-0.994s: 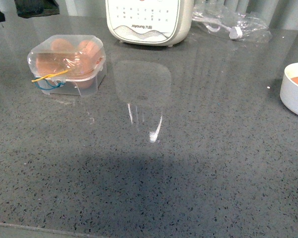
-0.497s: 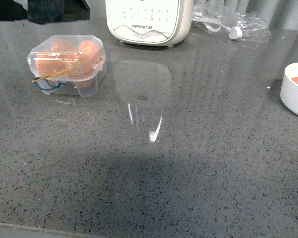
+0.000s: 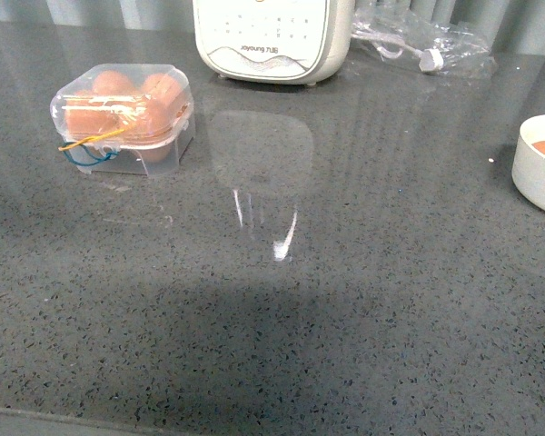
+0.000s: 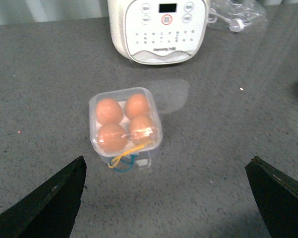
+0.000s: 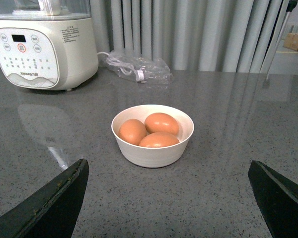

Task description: Put egg into box

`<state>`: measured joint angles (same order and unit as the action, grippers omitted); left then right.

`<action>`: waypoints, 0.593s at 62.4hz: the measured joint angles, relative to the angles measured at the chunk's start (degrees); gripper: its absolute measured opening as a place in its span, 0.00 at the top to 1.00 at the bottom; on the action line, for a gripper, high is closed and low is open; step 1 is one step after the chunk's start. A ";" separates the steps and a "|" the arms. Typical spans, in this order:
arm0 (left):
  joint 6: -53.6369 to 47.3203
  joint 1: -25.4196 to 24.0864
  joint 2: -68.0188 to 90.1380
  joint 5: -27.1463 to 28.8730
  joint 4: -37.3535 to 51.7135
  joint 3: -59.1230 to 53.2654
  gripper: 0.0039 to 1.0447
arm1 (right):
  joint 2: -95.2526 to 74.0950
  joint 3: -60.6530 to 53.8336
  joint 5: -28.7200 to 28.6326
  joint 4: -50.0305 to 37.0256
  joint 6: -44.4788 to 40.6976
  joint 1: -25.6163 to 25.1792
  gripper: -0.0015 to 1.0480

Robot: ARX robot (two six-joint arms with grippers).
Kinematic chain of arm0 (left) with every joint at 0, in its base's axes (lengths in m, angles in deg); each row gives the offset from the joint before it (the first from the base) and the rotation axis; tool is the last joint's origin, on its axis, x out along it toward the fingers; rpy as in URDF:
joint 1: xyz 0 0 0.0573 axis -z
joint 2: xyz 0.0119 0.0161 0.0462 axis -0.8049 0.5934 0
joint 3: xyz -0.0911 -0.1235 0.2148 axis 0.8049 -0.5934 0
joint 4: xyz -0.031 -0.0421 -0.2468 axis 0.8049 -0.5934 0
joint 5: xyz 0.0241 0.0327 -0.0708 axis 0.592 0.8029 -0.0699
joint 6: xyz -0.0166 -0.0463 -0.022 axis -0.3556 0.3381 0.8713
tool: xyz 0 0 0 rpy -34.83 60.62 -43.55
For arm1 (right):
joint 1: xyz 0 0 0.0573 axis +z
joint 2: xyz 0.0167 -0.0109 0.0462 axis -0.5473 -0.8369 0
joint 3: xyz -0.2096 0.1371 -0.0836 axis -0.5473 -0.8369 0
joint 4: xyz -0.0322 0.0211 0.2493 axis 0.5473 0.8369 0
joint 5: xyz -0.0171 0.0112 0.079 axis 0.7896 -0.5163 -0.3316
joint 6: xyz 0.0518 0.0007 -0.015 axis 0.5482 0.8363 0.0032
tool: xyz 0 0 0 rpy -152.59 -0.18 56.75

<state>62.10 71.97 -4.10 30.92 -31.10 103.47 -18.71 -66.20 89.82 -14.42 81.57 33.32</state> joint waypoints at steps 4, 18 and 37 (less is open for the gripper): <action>0.02 1.92 -3.96 1.38 -3.23 -0.72 0.06 | 0.00 0.00 0.02 0.00 0.00 0.00 0.07; 0.70 1.51 -17.16 16.94 17.62 -16.90 0.39 | 0.00 0.00 0.02 0.00 0.00 0.00 0.07; 1.20 -7.82 -26.32 8.17 20.00 -29.46 0.96 | 0.00 0.00 -0.04 0.00 0.00 0.00 0.07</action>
<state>63.31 64.14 -30.41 39.09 -11.10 74.01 -18.71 -66.20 89.77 -14.42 81.57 33.32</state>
